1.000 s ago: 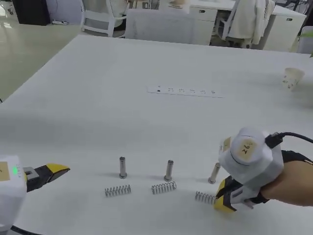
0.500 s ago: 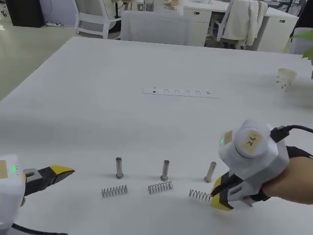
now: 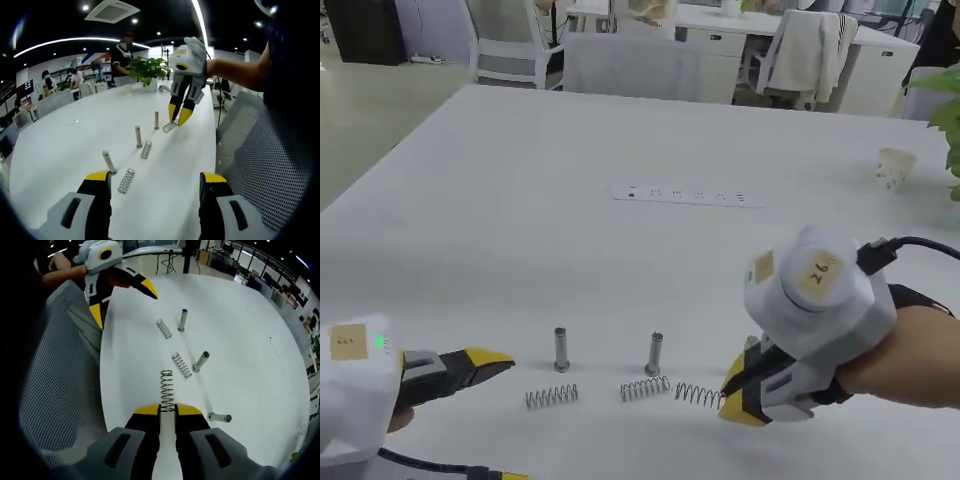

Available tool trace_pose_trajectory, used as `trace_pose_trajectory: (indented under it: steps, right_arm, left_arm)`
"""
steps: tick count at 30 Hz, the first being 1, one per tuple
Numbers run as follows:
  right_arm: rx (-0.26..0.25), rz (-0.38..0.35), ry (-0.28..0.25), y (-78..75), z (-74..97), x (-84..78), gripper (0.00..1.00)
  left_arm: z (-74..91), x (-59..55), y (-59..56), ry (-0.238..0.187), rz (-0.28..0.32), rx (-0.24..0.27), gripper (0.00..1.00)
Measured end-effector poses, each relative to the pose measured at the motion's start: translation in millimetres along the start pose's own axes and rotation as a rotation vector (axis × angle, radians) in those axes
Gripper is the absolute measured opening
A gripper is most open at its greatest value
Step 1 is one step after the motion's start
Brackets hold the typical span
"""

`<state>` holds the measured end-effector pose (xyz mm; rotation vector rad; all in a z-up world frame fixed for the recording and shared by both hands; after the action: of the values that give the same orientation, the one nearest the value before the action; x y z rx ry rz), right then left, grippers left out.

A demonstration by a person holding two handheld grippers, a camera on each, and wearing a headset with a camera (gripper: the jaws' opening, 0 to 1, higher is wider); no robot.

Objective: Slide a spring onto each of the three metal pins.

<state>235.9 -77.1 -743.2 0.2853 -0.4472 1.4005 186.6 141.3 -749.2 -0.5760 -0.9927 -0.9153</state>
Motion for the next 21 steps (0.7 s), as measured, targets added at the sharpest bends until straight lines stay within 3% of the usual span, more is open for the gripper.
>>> trace_pose_trajectory:
  steps: [9, 21]
  right_arm:
    - [0.008, 0.051, -0.015, 6.4, 3.1, 16.4, 0.08]
    - [0.021, 0.130, -0.039, 15.9, 9.9, 38.5, 0.08]
  left_arm:
    - [-13.3, 13.2, -2.8, -0.013, -0.037, -0.069, 0.60]
    - [-23.8, 29.1, -5.2, -0.071, -0.062, -0.137, 0.47]
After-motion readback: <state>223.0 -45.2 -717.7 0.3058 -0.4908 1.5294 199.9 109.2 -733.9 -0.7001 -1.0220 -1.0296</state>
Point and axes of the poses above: the centre of the closed fingertips' face, and the gripper's own axes: z roughly backward along the fingers, y roughly to its left, x roughly out of its top, the point moved 7 cm from there along z, roughly backward along the fingers, and after that the axes turned 2 degrees about z, right-handed, at the moved point
